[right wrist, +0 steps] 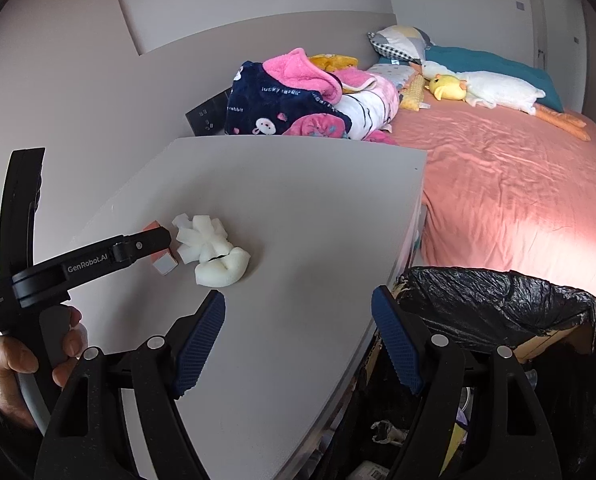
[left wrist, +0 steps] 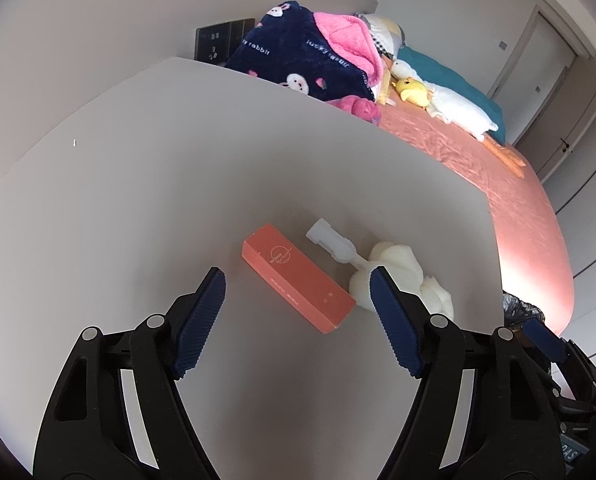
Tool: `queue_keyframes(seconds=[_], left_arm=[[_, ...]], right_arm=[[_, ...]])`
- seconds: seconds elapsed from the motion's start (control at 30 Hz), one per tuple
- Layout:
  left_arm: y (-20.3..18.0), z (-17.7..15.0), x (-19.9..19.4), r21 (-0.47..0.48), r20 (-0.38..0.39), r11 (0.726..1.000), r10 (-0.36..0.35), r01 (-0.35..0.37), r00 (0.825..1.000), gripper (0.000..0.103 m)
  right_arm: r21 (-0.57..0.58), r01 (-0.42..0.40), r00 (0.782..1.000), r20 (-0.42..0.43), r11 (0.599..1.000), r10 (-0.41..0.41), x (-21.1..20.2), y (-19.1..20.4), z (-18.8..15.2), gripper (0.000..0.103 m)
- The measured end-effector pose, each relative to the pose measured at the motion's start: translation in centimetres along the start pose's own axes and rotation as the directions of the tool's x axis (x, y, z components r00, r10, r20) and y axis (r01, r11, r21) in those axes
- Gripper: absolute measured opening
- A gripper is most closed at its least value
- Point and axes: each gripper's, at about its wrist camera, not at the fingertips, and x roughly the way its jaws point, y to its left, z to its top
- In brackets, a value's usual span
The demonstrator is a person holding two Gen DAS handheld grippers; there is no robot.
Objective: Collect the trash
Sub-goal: 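Move both tools back to the desk toward the pink box and white foam, then grasp the pink box with the left tool while the right tool grasps the white foam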
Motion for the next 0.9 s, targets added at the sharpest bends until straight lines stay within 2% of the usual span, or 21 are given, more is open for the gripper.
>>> queue_keyframes(seconds=[0.3,0.4,0.47,0.67,0.9], left_arm=[[0.3,1.2,1.5,0.029,-0.028,0.997,0.070,-0.069,0.997,0.067],[0.4,1.4,1.7,0.047,-0.028,0.995,0.089,-0.087,0.996,0.064],[0.6,1.4,1.6,0.058,-0.024,0.994,0.098,-0.097,0.995,0.058],[1.3,1.4,1.3,0.070,-0.033,0.994,0.083,-0.080,0.996,0.049],[1.4,1.3,1.3,0.078,-0.038,0.994,0.074,-0.071,0.997,0.049]], right_arm=[[-0.059,-0.006,1.000,-0.017,0.998,0.004,1.6,1.6,1.1,0.076],[-0.089,-0.006,1.000,-0.020,0.996,0.004,2.1,2.4,1.5,0.076],[-0.113,-0.002,1.000,-0.025,0.994,-0.001,2.6,3.0,1.7,0.076],[-0.189,0.019,0.998,-0.055,0.982,-0.030,4.3,4.6,2.3,0.076],[-0.276,0.066,0.994,-0.061,0.959,-0.086,6.4,6.2,2.5,0.076]])
